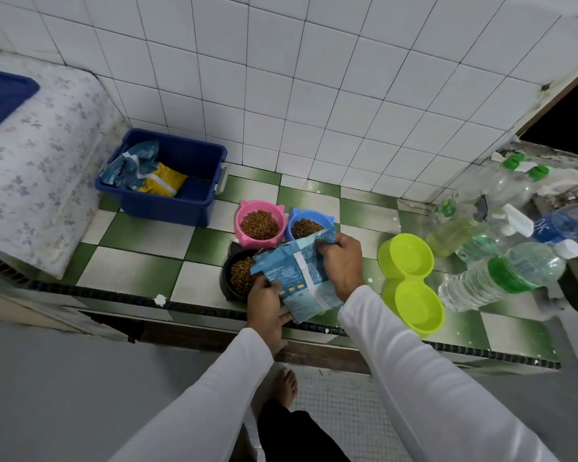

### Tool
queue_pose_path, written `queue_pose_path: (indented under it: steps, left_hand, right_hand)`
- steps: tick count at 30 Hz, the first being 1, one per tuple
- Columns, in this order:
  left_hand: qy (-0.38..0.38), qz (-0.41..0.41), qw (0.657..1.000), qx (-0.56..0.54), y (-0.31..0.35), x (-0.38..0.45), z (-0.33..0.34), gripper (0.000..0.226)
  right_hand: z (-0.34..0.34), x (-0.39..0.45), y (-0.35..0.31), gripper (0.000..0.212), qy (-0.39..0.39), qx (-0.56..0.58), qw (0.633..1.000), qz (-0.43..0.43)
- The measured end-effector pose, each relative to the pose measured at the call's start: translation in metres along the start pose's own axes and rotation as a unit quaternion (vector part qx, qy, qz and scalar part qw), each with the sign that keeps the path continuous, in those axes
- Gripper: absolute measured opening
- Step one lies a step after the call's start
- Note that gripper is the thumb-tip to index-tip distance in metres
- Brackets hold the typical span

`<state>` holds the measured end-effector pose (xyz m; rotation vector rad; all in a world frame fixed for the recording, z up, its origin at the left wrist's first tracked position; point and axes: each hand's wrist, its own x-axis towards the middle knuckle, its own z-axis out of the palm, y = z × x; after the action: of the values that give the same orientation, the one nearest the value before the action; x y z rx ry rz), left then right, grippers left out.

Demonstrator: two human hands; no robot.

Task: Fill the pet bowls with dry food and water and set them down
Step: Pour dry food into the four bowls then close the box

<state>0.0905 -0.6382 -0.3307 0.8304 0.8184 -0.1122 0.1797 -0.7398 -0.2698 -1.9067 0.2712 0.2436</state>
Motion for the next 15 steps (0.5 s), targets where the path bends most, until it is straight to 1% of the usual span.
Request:
queue_pose_path:
  steps: [2,4,5,9,13,15]
  left_hand:
    - [0.001,0.01,1.0,0.016,0.004,0.0,0.0,0.025]
    - [0.0,0.021,0.999,0.029,0.007,0.0,-0.001,0.023]
    - [-0.003,0.03,0.999,0.035,0.009,-0.001,-0.001,0.024]
    - [-0.024,0.09,0.994,0.06,0.019,0.0,0.0,0.029]
    - [-0.014,0.155,0.981,0.115,0.034,0.006,0.006,0.028]
    - [-0.024,0.176,0.975,0.132,0.041,0.01,0.01,0.028]
  right_hand:
    - [-0.004,-0.004,-0.003,0.011,0.007,0.047,0.999,0.011]
    - [-0.006,-0.004,-0.002,0.024,0.018,0.077,0.997,0.016]
    - [-0.008,-0.004,-0.002,0.027,0.024,0.092,0.995,0.02]
    - [-0.012,0.003,0.002,0.015,0.017,0.163,0.986,0.023]
    - [-0.016,0.007,-0.006,0.022,0.008,0.228,0.973,0.026]
    - [-0.018,0.011,-0.014,0.029,-0.006,0.251,0.968,0.027]
